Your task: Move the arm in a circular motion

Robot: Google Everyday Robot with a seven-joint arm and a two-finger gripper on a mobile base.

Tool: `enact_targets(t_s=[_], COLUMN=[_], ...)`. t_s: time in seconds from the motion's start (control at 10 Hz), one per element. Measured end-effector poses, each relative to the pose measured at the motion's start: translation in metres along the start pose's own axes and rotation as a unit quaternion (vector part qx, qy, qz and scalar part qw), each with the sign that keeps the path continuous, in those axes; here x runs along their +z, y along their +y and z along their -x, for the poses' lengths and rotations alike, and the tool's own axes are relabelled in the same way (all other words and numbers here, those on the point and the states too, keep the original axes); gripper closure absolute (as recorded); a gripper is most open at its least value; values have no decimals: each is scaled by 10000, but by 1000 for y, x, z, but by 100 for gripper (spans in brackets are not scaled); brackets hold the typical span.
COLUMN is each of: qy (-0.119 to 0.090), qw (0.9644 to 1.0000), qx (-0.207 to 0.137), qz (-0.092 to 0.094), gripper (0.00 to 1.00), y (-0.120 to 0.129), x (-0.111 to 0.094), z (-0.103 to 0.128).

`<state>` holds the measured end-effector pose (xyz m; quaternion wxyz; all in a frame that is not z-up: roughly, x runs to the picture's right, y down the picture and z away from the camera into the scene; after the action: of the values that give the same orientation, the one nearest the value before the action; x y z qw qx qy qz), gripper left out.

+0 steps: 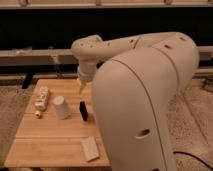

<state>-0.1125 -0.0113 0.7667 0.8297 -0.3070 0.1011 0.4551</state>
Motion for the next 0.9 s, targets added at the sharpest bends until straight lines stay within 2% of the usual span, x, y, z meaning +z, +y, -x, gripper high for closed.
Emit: enact_targets(t_s=[0.3,0.5,0.7,0.9], qy=[139,218,279,341], qw=[9979,9947,9894,9815], qx=[-628,-1003,-1423,-1883], qz=[-57,-65,-17,-19], gripper=[35,35,35,35], y=[37,59,95,129], x=[8,11,15,16], z=[35,43,43,29])
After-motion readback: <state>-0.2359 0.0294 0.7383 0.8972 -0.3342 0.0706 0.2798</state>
